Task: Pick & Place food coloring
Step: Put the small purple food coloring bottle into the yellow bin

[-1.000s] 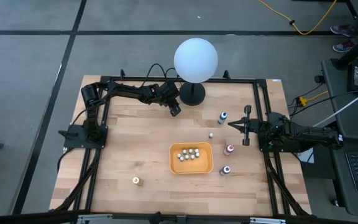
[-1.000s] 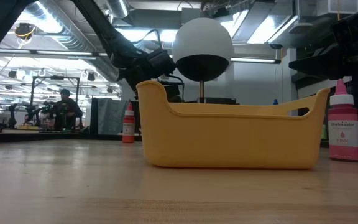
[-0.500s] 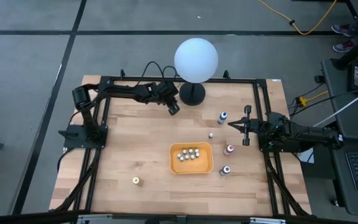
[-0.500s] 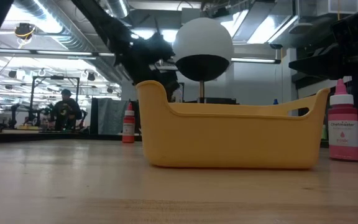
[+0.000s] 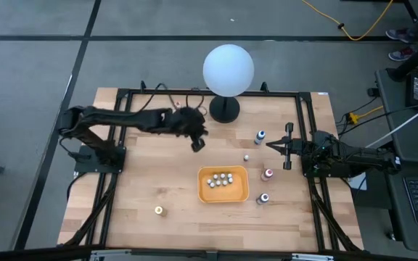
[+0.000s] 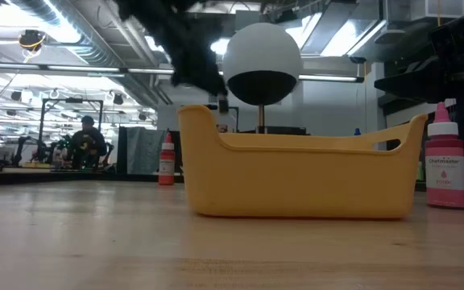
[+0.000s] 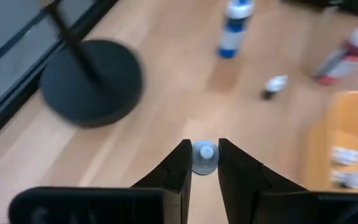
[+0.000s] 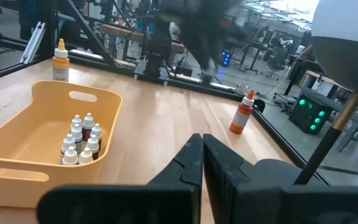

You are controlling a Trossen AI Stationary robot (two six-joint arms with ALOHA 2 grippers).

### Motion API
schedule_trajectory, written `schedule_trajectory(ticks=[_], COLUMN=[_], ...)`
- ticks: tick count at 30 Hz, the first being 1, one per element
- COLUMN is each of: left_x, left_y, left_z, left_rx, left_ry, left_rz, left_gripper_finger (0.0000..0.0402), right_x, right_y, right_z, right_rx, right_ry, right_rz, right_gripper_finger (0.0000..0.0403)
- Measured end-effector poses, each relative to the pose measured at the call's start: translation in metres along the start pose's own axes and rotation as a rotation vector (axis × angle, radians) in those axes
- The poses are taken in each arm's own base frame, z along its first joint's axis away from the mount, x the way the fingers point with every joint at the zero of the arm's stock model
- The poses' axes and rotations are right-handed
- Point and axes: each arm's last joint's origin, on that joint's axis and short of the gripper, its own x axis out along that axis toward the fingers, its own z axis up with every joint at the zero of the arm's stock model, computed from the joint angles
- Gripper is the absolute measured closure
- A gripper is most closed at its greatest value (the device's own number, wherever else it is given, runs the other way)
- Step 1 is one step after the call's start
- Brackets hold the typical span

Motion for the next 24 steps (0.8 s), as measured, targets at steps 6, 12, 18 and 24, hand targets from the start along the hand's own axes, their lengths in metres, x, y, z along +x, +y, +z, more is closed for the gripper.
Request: schedule_trajectory(ticks=[6,12,18,24], left_x=[-0.021,-0.028,-0.031,-0.013], left_y=[-0.050,-0.089,-0.113,-0.139], left_z=[-0.009,-0.022,-0.025,-0.019], left_rx=[0.050,0.090,0.106,0.195], left_ry=[-0.037,-0.050,-0.111,-0.069], left_rz=[-0.093,-0.197,-0.255,-0.335], left_gripper_finger=[0.0344,0.0343,0.0343,0.0343], right_x=[0.000,0.000,0.000,0.000], right_y=[0.000,0.000,0.000,0.000], right_z=[0.000,0.000,0.000,0.000], right_rx=[0.000,0.000,0.000,0.000], right_ry=[0.000,-0.001,0.000,-0.001], right_rz=[0.000,0.000,0.000,0.001], right_gripper_finger=[0.0386,0.0386,0.0386,0.0386])
